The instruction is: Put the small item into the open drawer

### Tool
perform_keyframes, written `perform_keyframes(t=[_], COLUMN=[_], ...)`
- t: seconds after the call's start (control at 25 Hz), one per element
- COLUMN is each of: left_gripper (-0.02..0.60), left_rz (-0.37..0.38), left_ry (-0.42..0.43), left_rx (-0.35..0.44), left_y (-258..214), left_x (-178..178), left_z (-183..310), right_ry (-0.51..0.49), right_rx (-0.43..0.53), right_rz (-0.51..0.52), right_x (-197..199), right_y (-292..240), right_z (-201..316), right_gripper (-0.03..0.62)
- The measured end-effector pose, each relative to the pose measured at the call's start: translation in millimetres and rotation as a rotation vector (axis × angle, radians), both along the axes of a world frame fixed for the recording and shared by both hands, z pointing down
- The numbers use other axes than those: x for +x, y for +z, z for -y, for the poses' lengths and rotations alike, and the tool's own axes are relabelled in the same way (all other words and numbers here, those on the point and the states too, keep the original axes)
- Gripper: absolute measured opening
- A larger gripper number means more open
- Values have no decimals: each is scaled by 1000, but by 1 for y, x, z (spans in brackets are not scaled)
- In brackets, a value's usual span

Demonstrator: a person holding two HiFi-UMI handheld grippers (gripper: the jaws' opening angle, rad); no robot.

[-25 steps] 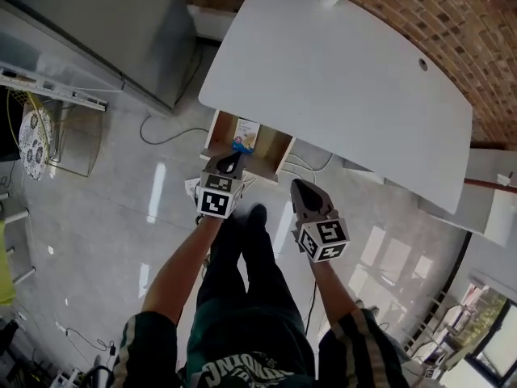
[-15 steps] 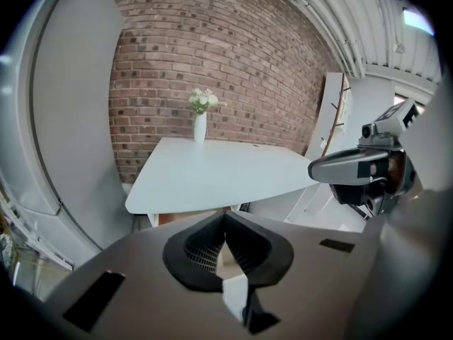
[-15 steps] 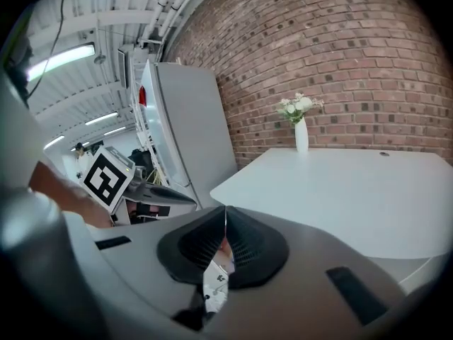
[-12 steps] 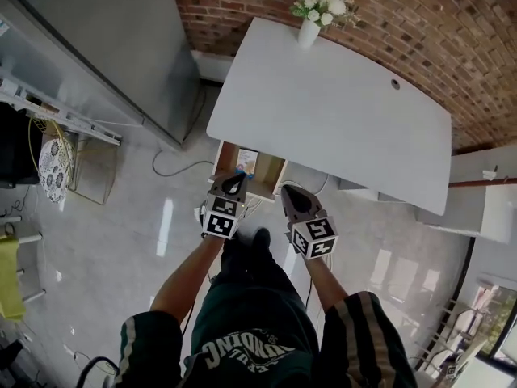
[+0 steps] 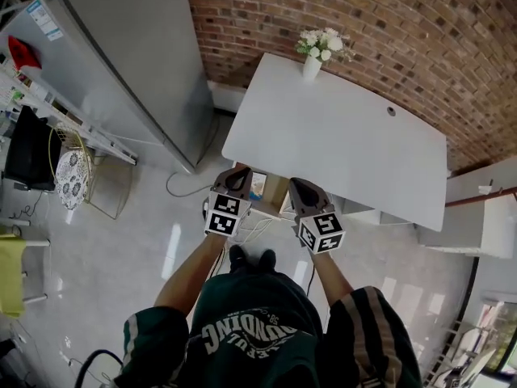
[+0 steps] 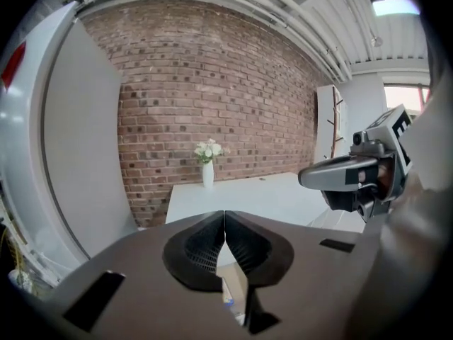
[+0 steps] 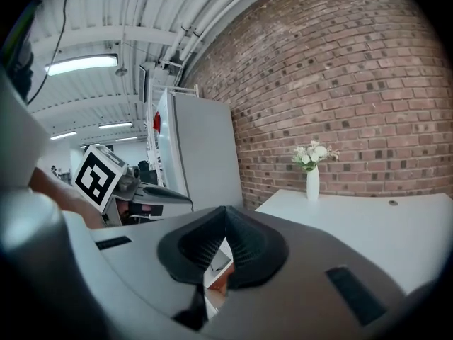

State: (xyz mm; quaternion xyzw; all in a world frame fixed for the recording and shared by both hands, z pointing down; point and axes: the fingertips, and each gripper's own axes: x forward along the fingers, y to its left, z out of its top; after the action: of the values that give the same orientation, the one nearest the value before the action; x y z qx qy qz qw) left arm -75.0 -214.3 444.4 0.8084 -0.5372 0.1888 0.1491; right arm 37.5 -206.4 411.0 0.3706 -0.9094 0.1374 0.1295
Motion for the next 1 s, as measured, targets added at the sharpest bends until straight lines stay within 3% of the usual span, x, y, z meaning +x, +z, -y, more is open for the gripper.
perform_keyframes(t=[0.36,1.0], left_gripper=[17,17], left_rz=[20,-11], left_ry=[5,16], left_rx=[118,110], left_y=[-60,-54], left_x=[-30,-34], left_z=[15,7], right_ry=[16,41], right_rx=[100,100], right_rz=[26,11], right_x=[-17,-18], right_y=[-48,-45], right_z=[17,3], right_gripper=[25,25])
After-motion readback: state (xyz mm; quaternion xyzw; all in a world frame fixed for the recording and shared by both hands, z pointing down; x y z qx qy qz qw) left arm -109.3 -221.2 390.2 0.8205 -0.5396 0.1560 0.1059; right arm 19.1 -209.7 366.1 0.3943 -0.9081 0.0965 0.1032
